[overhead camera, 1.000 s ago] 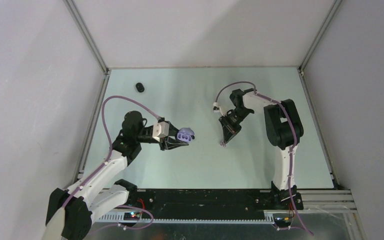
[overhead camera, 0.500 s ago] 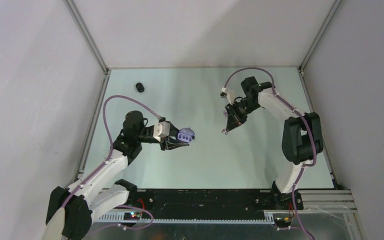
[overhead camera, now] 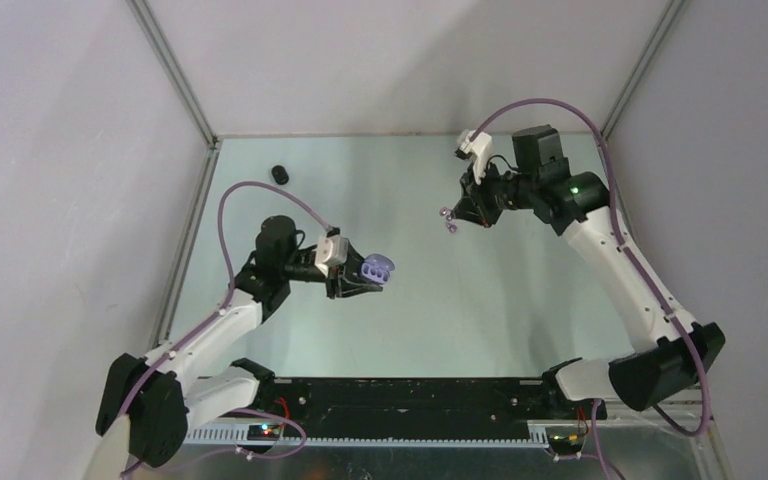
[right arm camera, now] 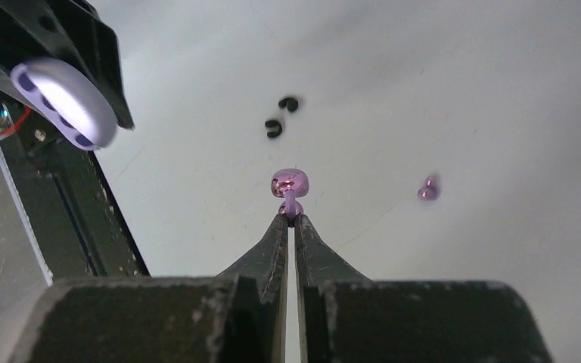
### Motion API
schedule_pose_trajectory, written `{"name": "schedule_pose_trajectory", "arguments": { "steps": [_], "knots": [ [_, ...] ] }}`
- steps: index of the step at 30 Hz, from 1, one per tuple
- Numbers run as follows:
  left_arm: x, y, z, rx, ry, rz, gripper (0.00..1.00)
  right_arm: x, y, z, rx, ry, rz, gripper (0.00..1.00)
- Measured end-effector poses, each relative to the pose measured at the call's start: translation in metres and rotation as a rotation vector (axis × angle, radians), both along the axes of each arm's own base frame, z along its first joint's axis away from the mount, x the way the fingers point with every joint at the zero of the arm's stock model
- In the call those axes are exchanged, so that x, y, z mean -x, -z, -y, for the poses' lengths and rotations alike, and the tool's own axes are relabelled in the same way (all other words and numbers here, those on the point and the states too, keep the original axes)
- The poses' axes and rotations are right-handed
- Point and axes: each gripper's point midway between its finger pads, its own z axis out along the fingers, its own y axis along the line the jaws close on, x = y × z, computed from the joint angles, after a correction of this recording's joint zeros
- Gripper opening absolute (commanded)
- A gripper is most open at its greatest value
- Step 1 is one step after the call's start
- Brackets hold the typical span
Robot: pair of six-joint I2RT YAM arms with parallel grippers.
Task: Insert the wireless bluetooth earbuds into the charging case
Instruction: Place the earbud in the charging case.
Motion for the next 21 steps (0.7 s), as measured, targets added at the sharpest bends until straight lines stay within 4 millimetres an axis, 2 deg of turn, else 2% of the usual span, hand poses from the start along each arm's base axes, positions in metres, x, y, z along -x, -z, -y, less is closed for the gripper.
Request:
{"name": "schedule_pose_trajectory", "arguments": {
  "steps": [4,8,13,17,21],
  "knots": [
    [-0.007,-0.015,0.004,0.003,0.000,-0.013,0.00,0.008,-0.032,-0.011,-0.049,-0.012,0.086,0.07],
    [-0.012,-0.028,0.005,-0.028,0.008,-0.016,0.00,0.034,-0.055,-0.030,-0.095,-0.075,0.144,0.08],
    [-0.009,-0.029,0.003,-0.056,0.024,-0.024,0.00,0.068,-0.078,-0.059,-0.138,-0.184,0.205,0.08],
    [-0.007,-0.020,0.004,-0.044,0.019,-0.066,0.00,0.085,-0.084,-0.077,-0.150,-0.240,0.230,0.08],
    [-0.005,-0.014,0.005,-0.029,0.010,-0.111,0.00,0.094,-0.082,-0.092,-0.155,-0.266,0.229,0.08]
  ]
}}
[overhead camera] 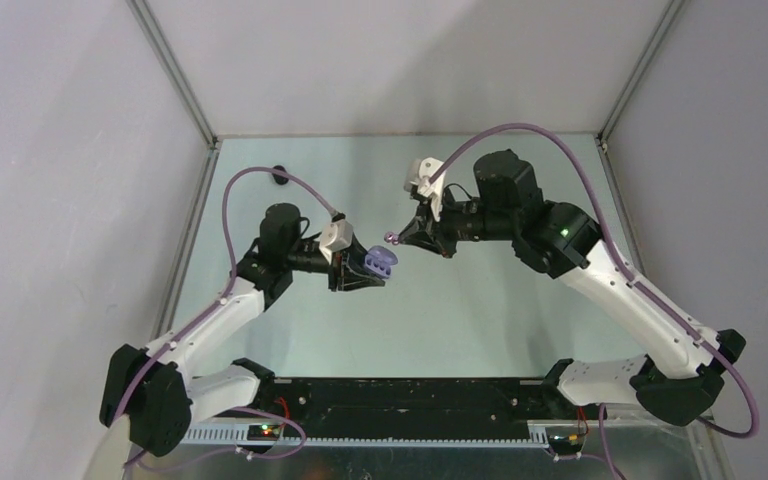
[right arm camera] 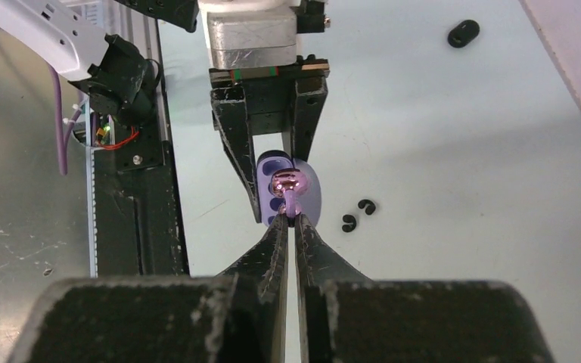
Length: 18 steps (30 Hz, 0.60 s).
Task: Insert the wireless bluetooth earbuds into the charging case
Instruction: Place the earbud in the charging case.
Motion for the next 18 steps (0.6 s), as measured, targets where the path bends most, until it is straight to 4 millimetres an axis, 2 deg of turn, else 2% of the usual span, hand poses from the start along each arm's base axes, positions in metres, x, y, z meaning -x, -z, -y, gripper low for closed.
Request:
{"name": "schedule_pose_trajectory", "arguments": {
  "steps": [4,11,18],
  "knots": [
    [-0.003,-0.005,0.002,0.017,-0.004,0.004,0.00,0.003,0.010,-0.011,0.009,-0.012,-0.012,0.08],
    [-0.002,-0.007,0.003,0.030,0.006,0.004,0.00,0.013,0.045,-0.020,0.069,-0.036,-0.053,0.08],
    [-0.001,-0.009,0.004,0.037,0.014,0.010,0.00,0.018,0.054,-0.032,0.084,-0.060,-0.056,0.07]
  ]
}}
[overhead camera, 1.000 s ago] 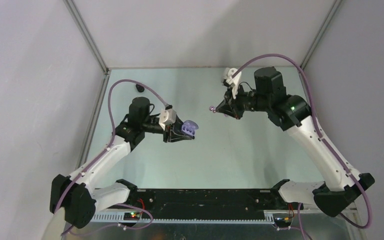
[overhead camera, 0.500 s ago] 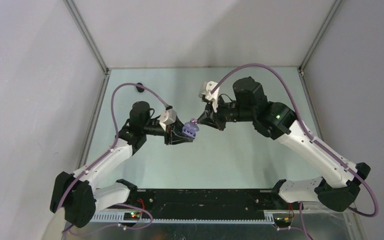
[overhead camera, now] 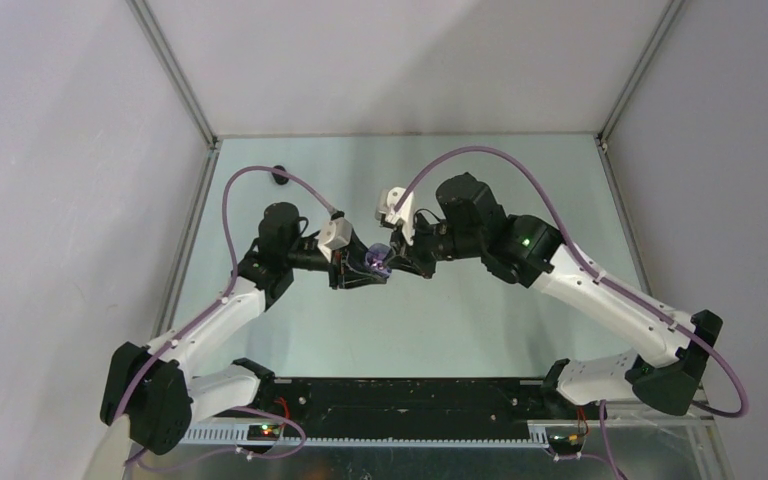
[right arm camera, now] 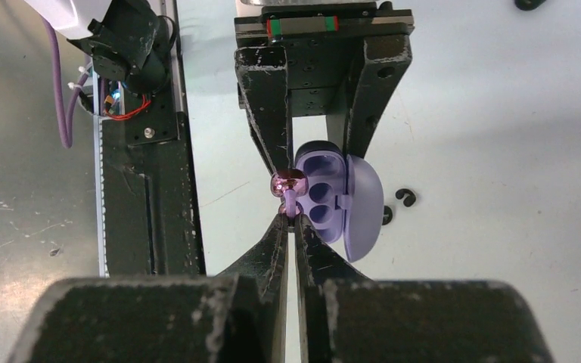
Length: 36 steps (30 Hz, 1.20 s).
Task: Insert the wireless bluetooth earbuds into the charging case
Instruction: Place the earbud in the charging case.
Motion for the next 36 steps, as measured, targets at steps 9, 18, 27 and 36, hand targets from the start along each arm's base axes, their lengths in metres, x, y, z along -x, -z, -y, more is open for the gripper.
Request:
{"name": "schedule_pose_trajectory", "arguments": {
  "steps": [9,18,27,36],
  "knots": [
    [0.000,0.000,0.000,0.003,0.002,0.006,0.00,-0.001,0.008,-0.007,0.019,0.007,0.000,0.06],
    [0.002,0.003,0.000,0.000,0.006,-0.003,0.00,-0.008,0.005,-0.007,0.014,0.041,0.021,0.06],
    [0.002,0.003,0.000,0.000,0.006,-0.003,0.00,-0.010,0.010,-0.010,0.026,0.050,0.026,0.06],
    [0.002,0.005,-0.001,-0.004,0.005,-0.009,0.00,-0.012,0.014,-0.011,0.037,0.053,0.027,0.06]
  ]
}}
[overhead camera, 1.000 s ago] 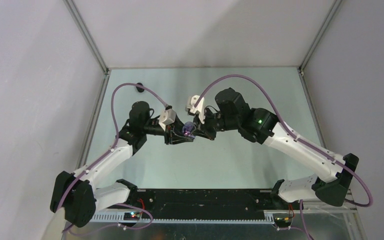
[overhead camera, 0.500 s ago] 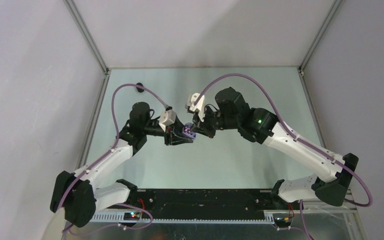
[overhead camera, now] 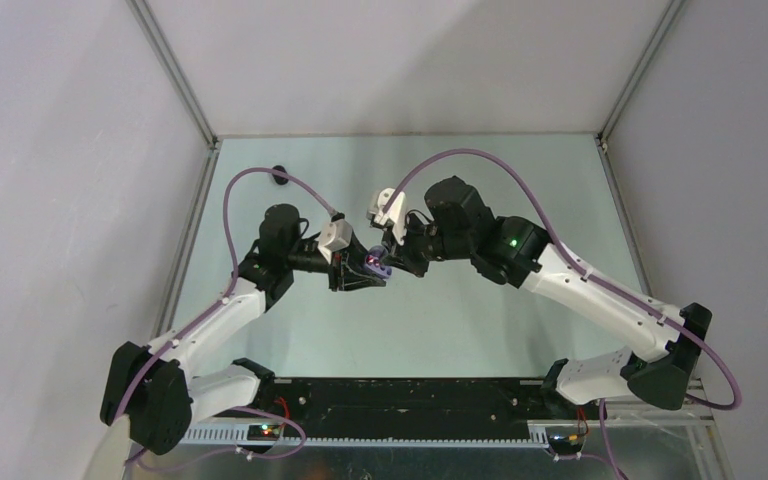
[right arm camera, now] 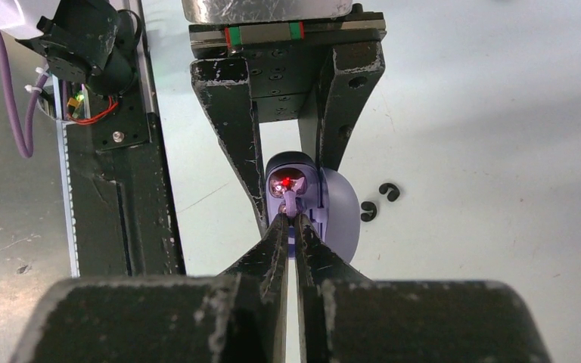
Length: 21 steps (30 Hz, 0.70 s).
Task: Insert the wireless bluetooth earbuds into the charging case
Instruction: Place the earbud in the charging case.
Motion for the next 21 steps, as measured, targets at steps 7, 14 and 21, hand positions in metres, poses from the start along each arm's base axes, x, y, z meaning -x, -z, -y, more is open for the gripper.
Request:
{"name": "schedule_pose_trajectory", "arguments": {
  "steps": [7,14,21],
  "knots": [
    [0.0007,0.0019,-0.0004,-0.005,0.001,-0.006,0.00,-0.0012,0.0040,0.0005,0.008,0.008,0.001,0.06],
    [0.0008,0.0021,-0.0005,-0.006,0.001,-0.008,0.00,-0.0021,0.0064,0.0014,0.013,0.013,0.000,0.05],
    [0.0008,0.0023,-0.0005,-0.007,0.000,-0.008,0.00,-0.0034,0.0073,0.0022,0.014,0.016,-0.001,0.05]
  ]
}}
